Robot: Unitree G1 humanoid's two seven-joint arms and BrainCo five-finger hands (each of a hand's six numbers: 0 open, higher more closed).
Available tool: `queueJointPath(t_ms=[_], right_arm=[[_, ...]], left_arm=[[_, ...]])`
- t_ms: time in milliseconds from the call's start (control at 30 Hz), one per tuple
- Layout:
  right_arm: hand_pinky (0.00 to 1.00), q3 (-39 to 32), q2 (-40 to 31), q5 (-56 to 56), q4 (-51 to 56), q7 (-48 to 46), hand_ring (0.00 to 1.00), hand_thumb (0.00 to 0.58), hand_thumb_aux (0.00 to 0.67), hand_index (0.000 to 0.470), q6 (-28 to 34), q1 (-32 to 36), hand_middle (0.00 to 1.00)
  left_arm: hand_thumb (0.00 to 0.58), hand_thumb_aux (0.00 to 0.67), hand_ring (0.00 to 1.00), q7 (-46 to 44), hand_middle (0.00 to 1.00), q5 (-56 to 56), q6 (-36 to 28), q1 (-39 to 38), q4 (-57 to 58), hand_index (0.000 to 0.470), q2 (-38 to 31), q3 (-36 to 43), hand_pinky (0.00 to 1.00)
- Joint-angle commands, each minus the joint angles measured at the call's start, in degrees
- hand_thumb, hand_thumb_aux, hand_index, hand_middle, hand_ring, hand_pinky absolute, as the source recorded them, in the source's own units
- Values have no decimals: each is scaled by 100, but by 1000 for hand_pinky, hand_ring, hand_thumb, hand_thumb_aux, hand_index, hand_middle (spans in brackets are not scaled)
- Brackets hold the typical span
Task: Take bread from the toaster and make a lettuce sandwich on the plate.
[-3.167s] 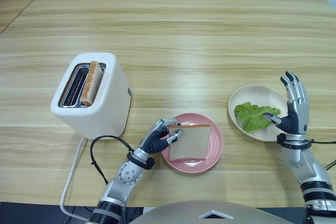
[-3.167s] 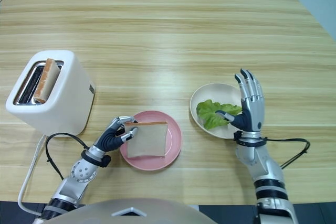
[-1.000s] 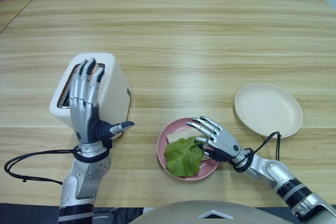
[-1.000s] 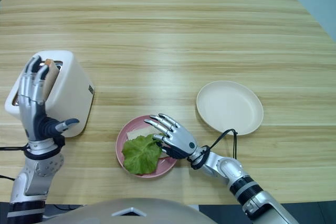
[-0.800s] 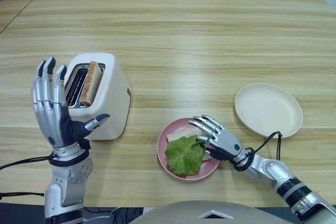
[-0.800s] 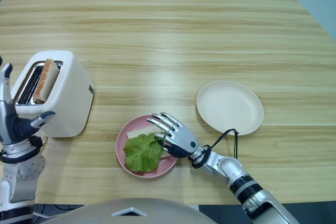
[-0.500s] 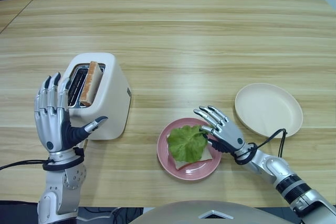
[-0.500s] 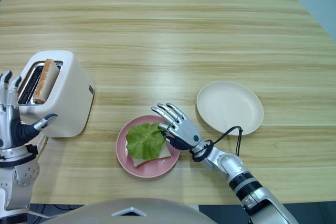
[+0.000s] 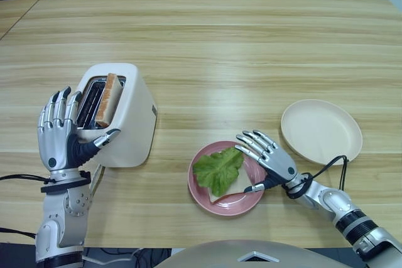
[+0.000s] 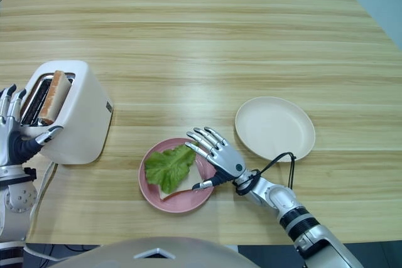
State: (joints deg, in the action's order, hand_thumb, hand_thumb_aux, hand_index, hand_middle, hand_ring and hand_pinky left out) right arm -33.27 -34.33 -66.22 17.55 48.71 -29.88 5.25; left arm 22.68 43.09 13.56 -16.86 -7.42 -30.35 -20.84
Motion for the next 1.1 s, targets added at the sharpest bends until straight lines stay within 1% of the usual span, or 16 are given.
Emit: queueJointPath(t_ms=[33,233,300,333,367,400,433,467,500,600,700,833,867,933,967,1100], right_arm=[[0,21,-17,8,-73,-17,0,0,0,0,83,-77,0],[0,-12,75,18,-102,-29,0,0,0,0,178,-114,0],[0,-25,113,18,-114,-31,0,0,0,0,204,-124,0],[0,-28,123,19,-113,-26,0,0,0,0,211,-128,0],[0,-33,131,19,-107,-18,0,0,0,0,218,-129,0],[0,-35,134,18,-104,-11,0,0,0,0,220,-130,0],[0,-38,133,17,-106,-4,0,0,0,0,216,-134,0],[0,-40,131,15,-112,6,0,0,0,0,211,-146,0],[0,-42,131,13,-120,14,0,0,0,0,210,-164,0],[0,-54,147,6,-100,47,0,0,0,0,224,-202,0],[0,-72,168,6,-97,67,0,0,0,0,231,-225,0],[0,-39,172,30,-111,118,0,0,0,0,268,-270,0],[0,-35,177,35,-104,129,0,0,0,0,273,-272,0],[0,-38,196,38,-79,153,0,0,0,0,288,-280,0],[0,-40,204,39,-73,166,0,0,0,0,296,-288,0],[0,-2,264,31,-50,364,0,0,0,0,392,-315,0]], left_arm=[[0,0,0,-494,0,-343,1,37,11,0,-318,-65,0],[0,0,0,-1273,0,-611,97,-56,91,0,-849,-28,0],[71,42,0,-1414,0,-639,105,-56,193,29,-990,-29,0],[79,47,0,-1497,0,-671,126,-53,251,33,-1045,4,0],[116,71,0,-1561,0,-684,146,-48,314,50,-1099,37,0],[179,113,0,-1596,0,-678,157,-42,376,79,-1142,59,0],[346,244,0,-1625,0,-663,172,-50,437,171,-1194,70,0],[434,334,0,-1655,0,-676,194,-55,492,234,-1247,74,0],[470,378,0,-1665,0,-692,223,-47,563,265,-1302,84,0],[550,518,0,-1669,0,-731,354,38,750,363,-1455,150,0],[580,670,0,-1721,0,-779,535,187,874,470,-1546,292,0],[580,670,0,-1645,0,-863,848,380,1009,470,-1550,539,0],[580,670,129,-1455,129,-836,876,469,1059,470,-1510,517,129],[580,670,510,-1011,510,-720,865,691,1182,470,-1435,460,510],[580,670,973,-790,973,-678,837,808,1246,470,-1405,420,973],[580,670,1000,71,1000,-582,782,1287,1476,470,-1241,297,1000]])
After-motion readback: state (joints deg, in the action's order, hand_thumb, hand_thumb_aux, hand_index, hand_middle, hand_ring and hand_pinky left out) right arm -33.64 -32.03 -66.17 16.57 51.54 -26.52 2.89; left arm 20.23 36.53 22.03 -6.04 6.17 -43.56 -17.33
